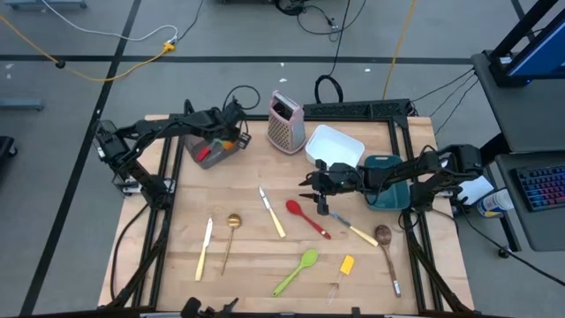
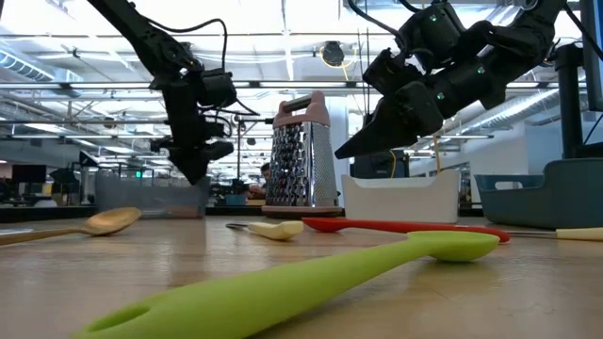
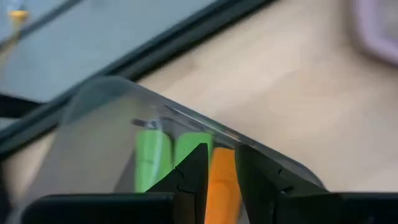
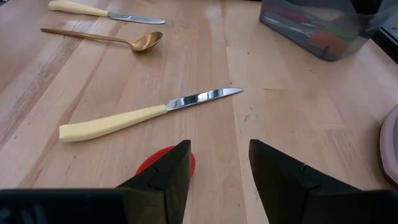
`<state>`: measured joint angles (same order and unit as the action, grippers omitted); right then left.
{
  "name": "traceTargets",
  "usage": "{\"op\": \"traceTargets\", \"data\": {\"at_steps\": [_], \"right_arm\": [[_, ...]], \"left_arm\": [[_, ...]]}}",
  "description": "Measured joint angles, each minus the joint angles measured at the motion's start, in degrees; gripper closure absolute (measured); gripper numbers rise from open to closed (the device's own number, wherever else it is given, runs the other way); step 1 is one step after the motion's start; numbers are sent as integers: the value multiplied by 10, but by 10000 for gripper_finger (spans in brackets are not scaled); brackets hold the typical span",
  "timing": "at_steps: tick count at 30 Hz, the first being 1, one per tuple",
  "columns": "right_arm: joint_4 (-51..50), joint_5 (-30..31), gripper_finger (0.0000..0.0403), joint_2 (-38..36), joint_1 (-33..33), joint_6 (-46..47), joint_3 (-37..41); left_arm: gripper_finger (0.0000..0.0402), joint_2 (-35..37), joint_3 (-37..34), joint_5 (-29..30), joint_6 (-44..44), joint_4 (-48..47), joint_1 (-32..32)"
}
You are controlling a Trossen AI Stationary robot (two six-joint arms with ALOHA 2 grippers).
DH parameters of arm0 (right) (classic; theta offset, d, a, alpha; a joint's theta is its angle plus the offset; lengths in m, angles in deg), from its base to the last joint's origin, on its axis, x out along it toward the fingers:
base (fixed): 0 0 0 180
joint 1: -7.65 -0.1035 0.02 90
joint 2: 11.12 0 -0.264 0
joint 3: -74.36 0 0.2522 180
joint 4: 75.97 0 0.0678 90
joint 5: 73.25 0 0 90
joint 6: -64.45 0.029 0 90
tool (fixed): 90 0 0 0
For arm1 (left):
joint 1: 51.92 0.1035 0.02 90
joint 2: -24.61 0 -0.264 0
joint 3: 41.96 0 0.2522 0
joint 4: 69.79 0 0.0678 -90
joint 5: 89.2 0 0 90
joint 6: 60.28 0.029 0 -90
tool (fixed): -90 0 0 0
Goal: Pick & Place Kitchen Items
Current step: Adjust the black bin, then put the right yellow table knife into the blue bin
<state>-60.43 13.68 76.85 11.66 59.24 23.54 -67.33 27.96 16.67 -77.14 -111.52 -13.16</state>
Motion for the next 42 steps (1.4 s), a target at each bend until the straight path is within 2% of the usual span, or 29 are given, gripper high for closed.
{"op": "traceTargets", "data": {"at_steps": [4,8,21,26,31,37,42], "right_arm": [[0,0,248,0,0,0,0],[-5,0,248,0,-1,3,0],[-30,0,248,0,-38,11,0],[-38,0,248,-1,-57,22,0],[-111,6,248,-24,-79,42,0],[-231,112,248,-80,-115,105,0],[-344,120,248,-128,-148,205,-1]], "left_arm": [[316,0,0,-56,1,24,-17],[316,0,0,-82,1,59,-45],[316,0,0,-84,137,230,-164],[316,0,1,-81,149,248,-189],[316,0,1,-79,149,249,-209],[316,0,1,-79,149,256,-224],[316,0,1,-79,149,265,-229]]}}
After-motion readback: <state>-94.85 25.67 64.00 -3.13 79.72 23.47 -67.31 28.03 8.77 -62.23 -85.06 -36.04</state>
